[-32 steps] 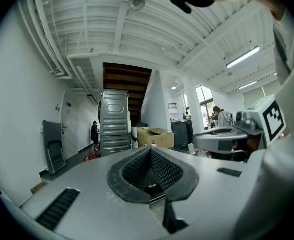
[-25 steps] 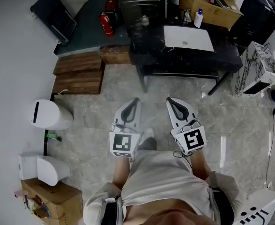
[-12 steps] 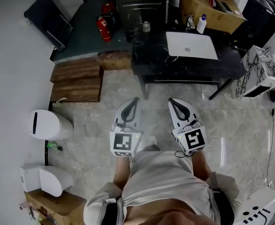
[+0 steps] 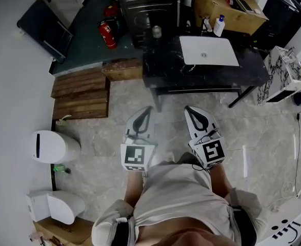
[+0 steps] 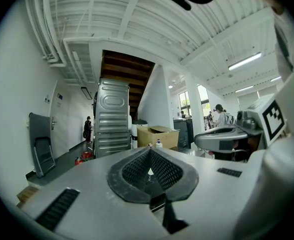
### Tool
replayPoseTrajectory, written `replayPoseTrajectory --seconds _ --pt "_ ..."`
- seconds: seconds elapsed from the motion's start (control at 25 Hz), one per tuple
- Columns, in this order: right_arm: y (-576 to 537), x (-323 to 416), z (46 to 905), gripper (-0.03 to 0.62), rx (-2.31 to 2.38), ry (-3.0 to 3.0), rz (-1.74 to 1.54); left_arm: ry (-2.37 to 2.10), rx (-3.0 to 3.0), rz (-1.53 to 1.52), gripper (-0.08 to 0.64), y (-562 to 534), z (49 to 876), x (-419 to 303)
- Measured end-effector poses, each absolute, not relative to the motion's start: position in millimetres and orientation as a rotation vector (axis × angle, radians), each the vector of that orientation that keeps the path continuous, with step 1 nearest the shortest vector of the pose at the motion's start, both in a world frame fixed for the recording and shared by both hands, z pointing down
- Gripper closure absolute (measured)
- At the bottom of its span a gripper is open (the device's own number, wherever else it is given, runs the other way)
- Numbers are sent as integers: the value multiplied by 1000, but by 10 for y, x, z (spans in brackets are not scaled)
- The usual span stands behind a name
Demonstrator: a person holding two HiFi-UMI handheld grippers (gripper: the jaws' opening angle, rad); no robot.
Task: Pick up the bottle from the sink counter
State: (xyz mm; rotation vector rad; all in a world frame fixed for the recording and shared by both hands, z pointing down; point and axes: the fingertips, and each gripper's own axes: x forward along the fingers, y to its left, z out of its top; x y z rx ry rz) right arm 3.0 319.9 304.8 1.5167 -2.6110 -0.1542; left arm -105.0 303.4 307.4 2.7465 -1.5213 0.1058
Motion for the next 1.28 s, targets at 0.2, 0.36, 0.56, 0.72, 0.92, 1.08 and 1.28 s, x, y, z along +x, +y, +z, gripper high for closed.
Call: replayPoseTrajectory --seconds 0.2,0.36,0.56,0.72,0.92,1.08,1.28 --pt "3075 47 3079 600 1542 -2586 -132 -1494 2756 102 558 2884 3088 -1031" --pt "2969 86 3077 600 1549 -2572 -154 -1478 2759 95 558 2771 3086 -1001" --pt "2806 142 3082 600 1562 -2569 -142 -1464 2759 56 558 2613 3069 -938" --pt "2642 161 3114 600 1537 -2584 -120 -1474 2755 63 558 2463 3083 -895" --pt "2343 182 3164 600 1506 -2599 -121 -1494 2740 81 558 2201 3123 -845" --pt "2080 222 3183 600 1514 -2607 -120 -1510 2726 84 558 1972 3155 -818" --pt "1763 283 3205 600 1513 -2595 -108 -1525 2709 90 558 1696 3186 -769"
